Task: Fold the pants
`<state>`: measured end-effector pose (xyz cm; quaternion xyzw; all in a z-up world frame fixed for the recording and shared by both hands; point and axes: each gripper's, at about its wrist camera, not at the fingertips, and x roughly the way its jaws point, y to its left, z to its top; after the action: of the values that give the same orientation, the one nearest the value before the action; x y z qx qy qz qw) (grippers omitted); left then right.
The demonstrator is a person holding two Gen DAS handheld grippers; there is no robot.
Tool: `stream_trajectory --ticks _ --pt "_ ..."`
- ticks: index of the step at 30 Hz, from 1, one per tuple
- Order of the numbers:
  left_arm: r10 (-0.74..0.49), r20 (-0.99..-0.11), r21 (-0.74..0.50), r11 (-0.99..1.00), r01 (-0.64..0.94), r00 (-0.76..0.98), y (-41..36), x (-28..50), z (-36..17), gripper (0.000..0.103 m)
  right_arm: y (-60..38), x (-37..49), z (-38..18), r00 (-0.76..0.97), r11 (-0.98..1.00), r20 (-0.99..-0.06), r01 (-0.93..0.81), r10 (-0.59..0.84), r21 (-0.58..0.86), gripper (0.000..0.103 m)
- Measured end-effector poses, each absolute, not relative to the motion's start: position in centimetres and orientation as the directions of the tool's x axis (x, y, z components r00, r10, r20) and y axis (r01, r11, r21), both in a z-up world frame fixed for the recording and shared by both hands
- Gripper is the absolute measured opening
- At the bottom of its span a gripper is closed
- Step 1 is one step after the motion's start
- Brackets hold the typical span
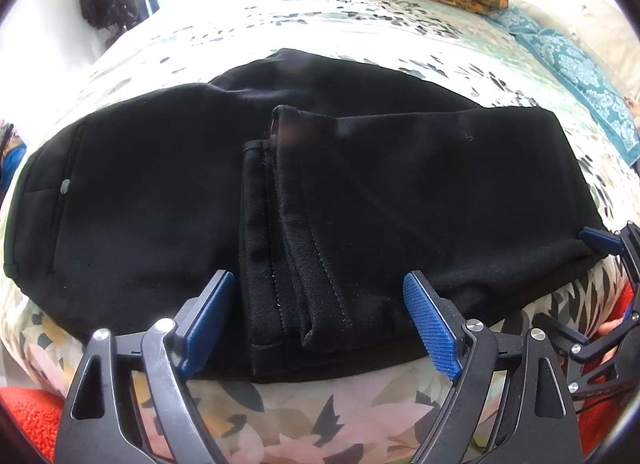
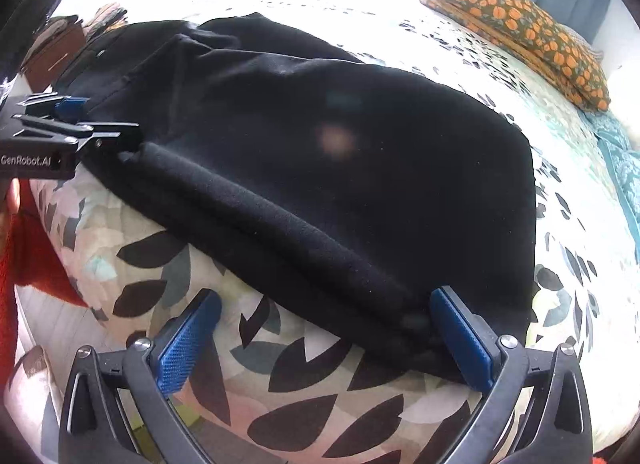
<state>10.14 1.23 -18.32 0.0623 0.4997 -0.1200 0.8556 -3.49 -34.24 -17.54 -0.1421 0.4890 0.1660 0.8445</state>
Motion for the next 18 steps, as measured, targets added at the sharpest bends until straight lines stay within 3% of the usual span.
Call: stream_trajectory --ticks 6,10,14,18 --pt "-0.155 -0.864 -0.029 0.965 0.261 0.479 1.4 10.2 -18.4 0.089 -34.4 -4.1 -15.6 0.499 0.913 -0.853 -0.402 0.151 -0.074 0.102" --pt "-0.152 -0.857 -0.031 0.969 0.246 0.492 1.7 9.7 -18.2 0.089 -37.1 -5.1 -12.8 0.575 0.945 -0.783 -0.324 0.236 0.047 0.102" --pt "-0.160 -0.867 -0.040 0.967 0.253 0.473 2.4 9.3 -16.7 0.088 -41.0 -4.1 -11.7 0.615 0.974 -0.757 -0.179 0.221 0.138 0.102" --pt "-0.164 -0.831 -0.101 0.984 0.147 0.532 6.3 8.6 -14.2 0.088 -48.1 -3.4 -11.6 0.658 0.926 -0.699 0.009 0.279 0.378 0.102"
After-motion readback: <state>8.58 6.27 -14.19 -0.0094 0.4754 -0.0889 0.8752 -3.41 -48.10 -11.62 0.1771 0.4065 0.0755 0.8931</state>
